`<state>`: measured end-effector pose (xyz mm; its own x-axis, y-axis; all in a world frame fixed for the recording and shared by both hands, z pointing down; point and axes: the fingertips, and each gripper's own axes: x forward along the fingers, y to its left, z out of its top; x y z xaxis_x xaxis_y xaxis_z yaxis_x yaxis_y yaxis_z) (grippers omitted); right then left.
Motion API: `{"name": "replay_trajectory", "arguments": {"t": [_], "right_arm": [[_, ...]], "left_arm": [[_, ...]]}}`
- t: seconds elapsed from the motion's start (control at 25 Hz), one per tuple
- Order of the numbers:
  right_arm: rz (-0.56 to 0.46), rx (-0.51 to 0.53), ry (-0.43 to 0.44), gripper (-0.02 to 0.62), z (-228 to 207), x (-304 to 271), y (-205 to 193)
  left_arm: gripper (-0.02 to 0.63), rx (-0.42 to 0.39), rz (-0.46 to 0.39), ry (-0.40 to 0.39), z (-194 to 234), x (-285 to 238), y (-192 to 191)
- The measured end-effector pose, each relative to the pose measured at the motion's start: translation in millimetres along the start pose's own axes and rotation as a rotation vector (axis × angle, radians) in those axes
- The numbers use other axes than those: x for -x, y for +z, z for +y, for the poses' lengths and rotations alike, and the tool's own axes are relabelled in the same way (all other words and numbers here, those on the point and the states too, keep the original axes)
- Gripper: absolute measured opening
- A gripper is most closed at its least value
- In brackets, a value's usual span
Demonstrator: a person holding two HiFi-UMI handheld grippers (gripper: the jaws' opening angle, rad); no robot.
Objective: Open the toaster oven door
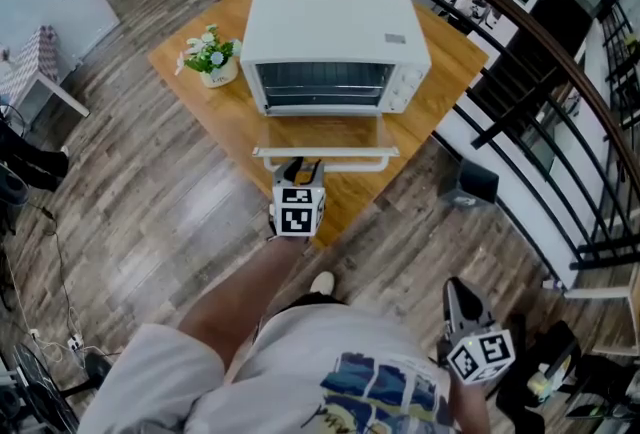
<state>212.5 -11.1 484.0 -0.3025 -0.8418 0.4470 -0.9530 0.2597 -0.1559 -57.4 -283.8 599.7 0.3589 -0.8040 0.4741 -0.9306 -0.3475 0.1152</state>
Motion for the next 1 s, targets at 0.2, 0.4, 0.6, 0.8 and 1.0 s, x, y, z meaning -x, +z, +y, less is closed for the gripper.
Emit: {"name": "replay_trajectory", "arguments": {"t": [0.2, 0.4, 0.6, 0.8, 1.0], "right_arm": [[0.000, -0.003, -0.005, 0.018, -1, 0, 0], [0.011, -0.003, -0.013, 0.018, -2, 1, -4], [0.019, -0.001, -0.027, 0.020, -1, 6, -5], [0.019, 0.006, -0.032, 0.018, -1, 6, -3], [0.026, 0.008, -0.025, 0.018, 2, 2, -5]], "left_arm": [[0.152, 0.009, 0.015, -0.001, -2, -3, -10], [0.152, 0.011, 0.018, -0.001, -2, -4, -17], [0.152, 0.010, 0.032, 0.003, -2, -4, -30], [0.153, 0.009, 0.018, -0.003, -4, -7, -36], [0.153, 0.003, 0.015, -0.002, -2, -11, -42]]}}
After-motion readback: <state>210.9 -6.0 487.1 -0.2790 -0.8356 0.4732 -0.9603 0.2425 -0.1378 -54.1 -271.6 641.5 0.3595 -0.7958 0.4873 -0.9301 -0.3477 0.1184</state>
